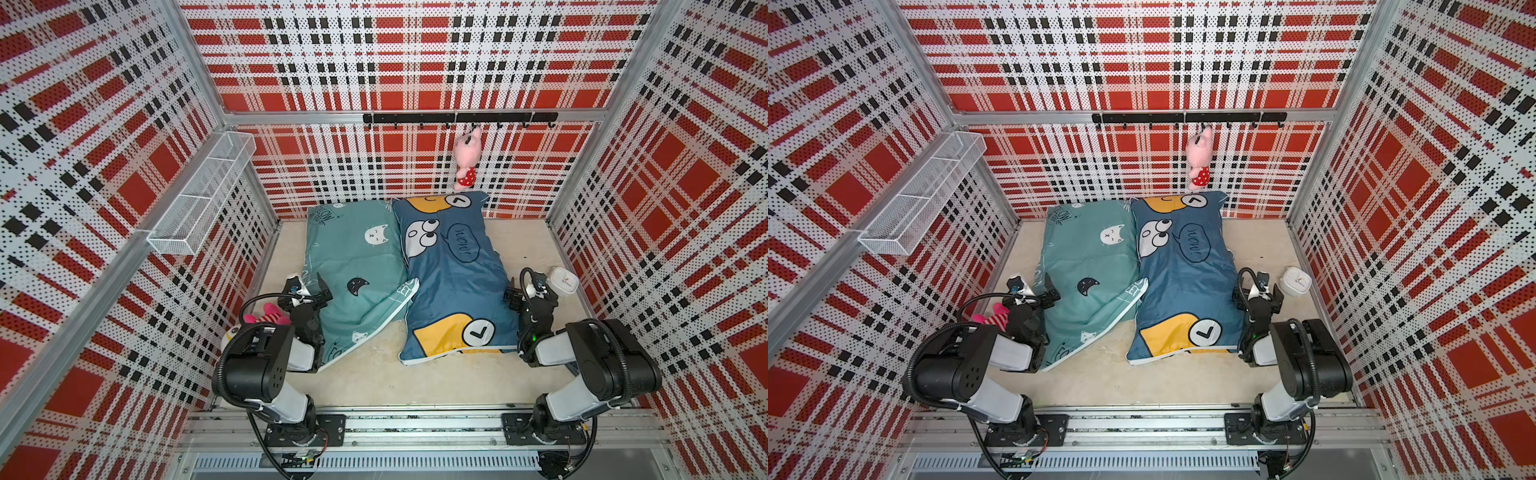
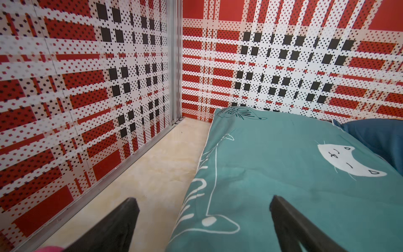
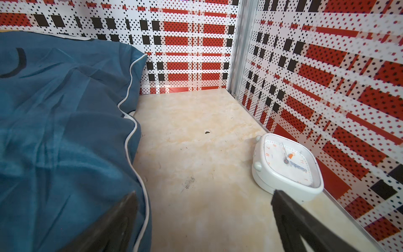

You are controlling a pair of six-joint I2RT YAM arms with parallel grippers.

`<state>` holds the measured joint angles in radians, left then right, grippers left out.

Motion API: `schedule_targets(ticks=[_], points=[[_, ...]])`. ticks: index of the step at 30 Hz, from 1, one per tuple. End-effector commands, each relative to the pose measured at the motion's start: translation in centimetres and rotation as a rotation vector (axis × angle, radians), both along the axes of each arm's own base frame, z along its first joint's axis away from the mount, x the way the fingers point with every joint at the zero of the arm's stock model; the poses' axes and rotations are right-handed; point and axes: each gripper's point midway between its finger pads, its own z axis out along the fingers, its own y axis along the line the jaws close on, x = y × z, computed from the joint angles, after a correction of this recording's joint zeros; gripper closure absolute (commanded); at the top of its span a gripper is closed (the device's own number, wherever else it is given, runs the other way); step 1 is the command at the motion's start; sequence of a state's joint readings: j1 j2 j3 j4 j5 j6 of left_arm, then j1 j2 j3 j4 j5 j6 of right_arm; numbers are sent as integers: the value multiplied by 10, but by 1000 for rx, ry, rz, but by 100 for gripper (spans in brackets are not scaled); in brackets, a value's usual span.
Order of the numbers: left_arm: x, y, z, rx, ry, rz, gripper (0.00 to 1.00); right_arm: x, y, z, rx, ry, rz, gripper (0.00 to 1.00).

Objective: Zip up pillowcases
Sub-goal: Reset both arms

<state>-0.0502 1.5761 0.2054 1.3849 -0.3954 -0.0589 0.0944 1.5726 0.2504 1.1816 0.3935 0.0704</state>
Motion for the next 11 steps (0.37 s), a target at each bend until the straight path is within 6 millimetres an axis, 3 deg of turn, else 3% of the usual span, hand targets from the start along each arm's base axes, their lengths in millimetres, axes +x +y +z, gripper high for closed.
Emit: schedule_targets(ticks=[1, 11], points=[[0, 0, 7, 12, -30, -4, 2, 6, 5, 13, -3, -50, 21, 0], [0, 0, 7, 12, -30, -3, 2, 2, 1, 15, 1, -68, 4, 0]])
